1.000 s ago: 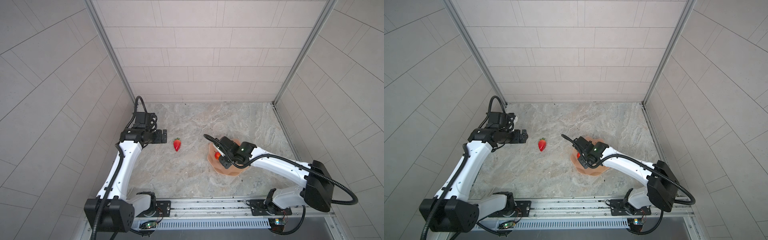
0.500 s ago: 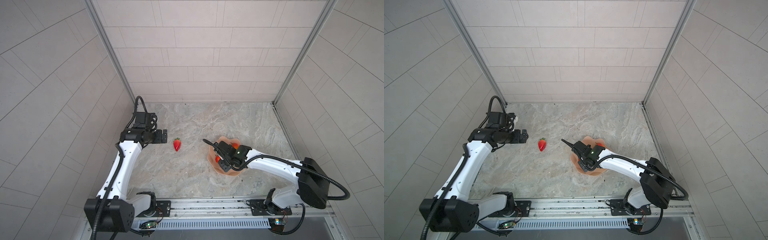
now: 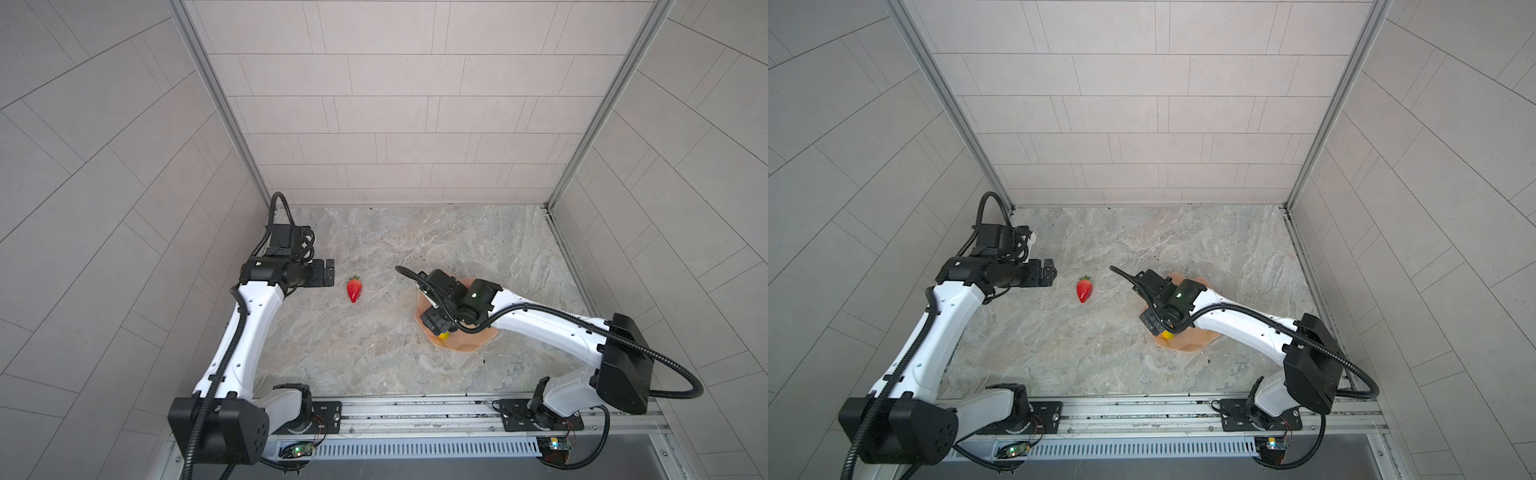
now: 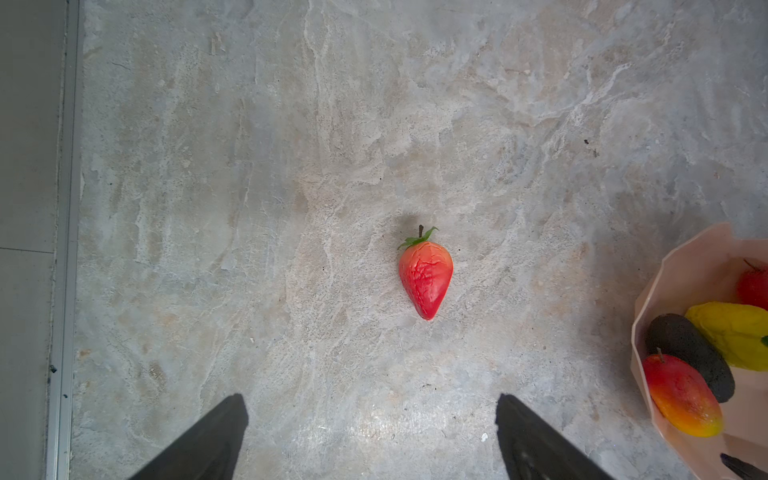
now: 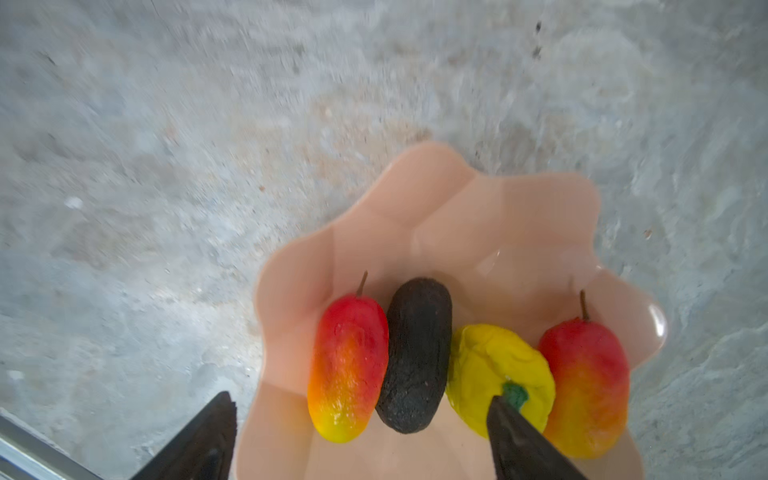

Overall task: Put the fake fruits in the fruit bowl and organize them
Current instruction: 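Reach the right gripper to the red strawberry and grasp it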

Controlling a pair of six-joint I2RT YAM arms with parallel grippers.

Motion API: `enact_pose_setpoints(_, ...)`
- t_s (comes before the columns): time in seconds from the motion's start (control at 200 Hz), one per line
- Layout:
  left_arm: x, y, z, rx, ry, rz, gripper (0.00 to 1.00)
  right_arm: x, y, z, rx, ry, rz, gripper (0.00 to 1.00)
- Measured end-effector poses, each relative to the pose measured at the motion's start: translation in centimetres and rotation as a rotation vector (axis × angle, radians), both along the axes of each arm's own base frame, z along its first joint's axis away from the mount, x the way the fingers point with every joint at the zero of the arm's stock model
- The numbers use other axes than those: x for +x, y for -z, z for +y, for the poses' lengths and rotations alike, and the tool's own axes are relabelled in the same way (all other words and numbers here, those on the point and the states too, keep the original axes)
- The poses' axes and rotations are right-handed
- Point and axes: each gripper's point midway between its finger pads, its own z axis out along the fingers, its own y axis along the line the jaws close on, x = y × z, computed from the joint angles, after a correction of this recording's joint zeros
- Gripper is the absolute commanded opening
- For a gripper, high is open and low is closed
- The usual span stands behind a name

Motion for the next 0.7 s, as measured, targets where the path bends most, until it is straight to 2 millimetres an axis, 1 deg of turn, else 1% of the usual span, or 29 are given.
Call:
enact_pose_setpoints(0.055,0.0,0.0,0.0,0.000,0.000,0.000,1.00,1.0,-1.4,1.7,0.042,-0.024,-0.021,0.92)
enact_pose_setpoints(0.105,0.0,0.0,0.0,0.000,0.000,0.000,1.00,2.2,-2.2,3.9,0.081,-0.049,-0.032,0.92)
enact_pose_setpoints(0.145,0.0,0.0,0.0,0.000,0.000,0.000,1.00,3.2,-2.5,5.8,0.108,-0.067,-0.037,0.93)
enact_pose_setpoints(0.185,0.0,0.0,0.0,0.001,0.000,0.000,1.00,4.4,-2.3,7.8,0.123,-0.083,-0.038,0.93)
enact_pose_setpoints(0.245,0.0,0.0,0.0,0.002,-0.001,0.000,1.00,6.0,-1.4,10.8,0.145,-0.101,-0.026,0.94)
enact_pose_setpoints(0.305,0.0,0.0,0.1,0.004,-0.003,0.000,1.00,7.4,0.4,13.6,0.167,-0.111,-0.004,0.94)
enact_pose_setpoints(0.405,0.0,0.0,0.2,0.008,-0.005,0.000,1.00,9.2,3.6,17.0,0.200,-0.095,0.048,0.94)
enact_pose_setpoints(0.46,0.0,0.0,0.2,0.010,-0.006,0.000,1.00,10.0,5.2,18.6,0.224,-0.074,0.076,0.94)
enact_pose_setpoints(0.53,0.0,0.0,0.2,0.011,-0.007,0.000,1.00,10.8,6.7,20.4,0.258,-0.045,0.105,0.94)
enact_pose_setpoints(0.631,0.0,0.0,0.3,0.013,-0.009,0.000,1.00,12.0,7.9,22.5,0.310,-0.001,0.129,0.92)
enact_pose_setpoints(0.701,0.0,0.0,0.3,0.014,-0.009,0.000,1.00,12.5,8.6,23.3,0.334,0.025,0.142,0.87)
